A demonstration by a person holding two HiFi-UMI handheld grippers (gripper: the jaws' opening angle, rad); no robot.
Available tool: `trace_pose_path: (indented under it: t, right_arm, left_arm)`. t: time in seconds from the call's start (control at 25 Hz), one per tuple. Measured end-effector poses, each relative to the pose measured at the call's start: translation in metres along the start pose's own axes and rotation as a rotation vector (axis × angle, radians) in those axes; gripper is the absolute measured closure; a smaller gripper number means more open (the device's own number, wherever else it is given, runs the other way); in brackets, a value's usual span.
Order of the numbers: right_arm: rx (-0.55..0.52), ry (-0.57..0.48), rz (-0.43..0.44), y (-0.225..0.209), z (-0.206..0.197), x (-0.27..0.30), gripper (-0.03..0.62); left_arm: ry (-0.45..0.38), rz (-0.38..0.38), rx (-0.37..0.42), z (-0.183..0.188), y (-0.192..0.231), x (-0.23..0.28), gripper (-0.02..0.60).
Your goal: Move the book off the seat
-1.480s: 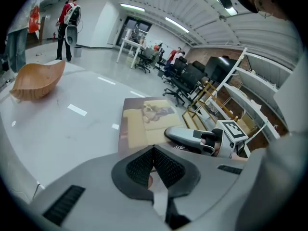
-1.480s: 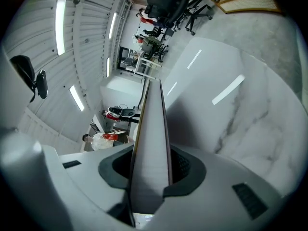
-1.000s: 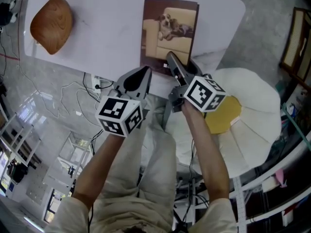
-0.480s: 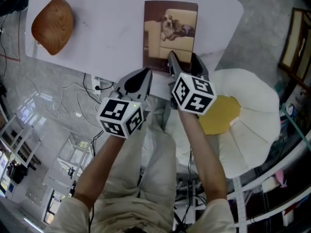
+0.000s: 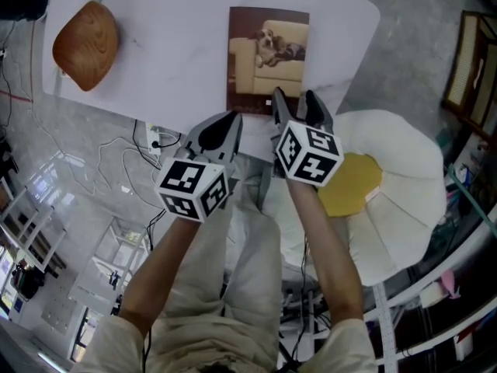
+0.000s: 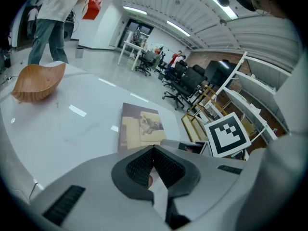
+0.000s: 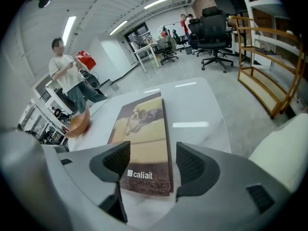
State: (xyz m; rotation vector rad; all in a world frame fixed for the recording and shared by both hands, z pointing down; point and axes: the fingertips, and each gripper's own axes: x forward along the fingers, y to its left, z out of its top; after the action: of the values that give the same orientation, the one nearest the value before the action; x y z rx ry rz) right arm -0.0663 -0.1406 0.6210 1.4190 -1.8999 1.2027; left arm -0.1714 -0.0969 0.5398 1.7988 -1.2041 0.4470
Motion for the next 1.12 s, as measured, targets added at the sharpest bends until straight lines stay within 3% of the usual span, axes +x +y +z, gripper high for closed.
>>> trace_pose_path:
  t: [0.24,0.56,0.76,1.12]
  right_arm:
    - [0.01,-0.044,0.02,0.002,0.017,-0.025,0.3]
    - [-0.032,-0.108,0.066,0.026,0.044,-0.076,0.424]
    - [0.011,-0.131,0.137,0.047,0.051,-0.111,0.45]
    - [-0.014,-0.149,0.13,0.072,0.062,-0.193,0.539]
  left_arm:
    - [-0.015,-0.014,0.015,0.009,-0.017,-0.01,0.572]
    - [-0.017,-0.047,0.036,0.018,-0.048,-0.042,0.572]
    - [-0.009,-0.062,0.048,0.019,-0.068,-0.068,0.572]
    - [-0.031,-0.086,0.097,0.054,-0.11,-0.119,0.572]
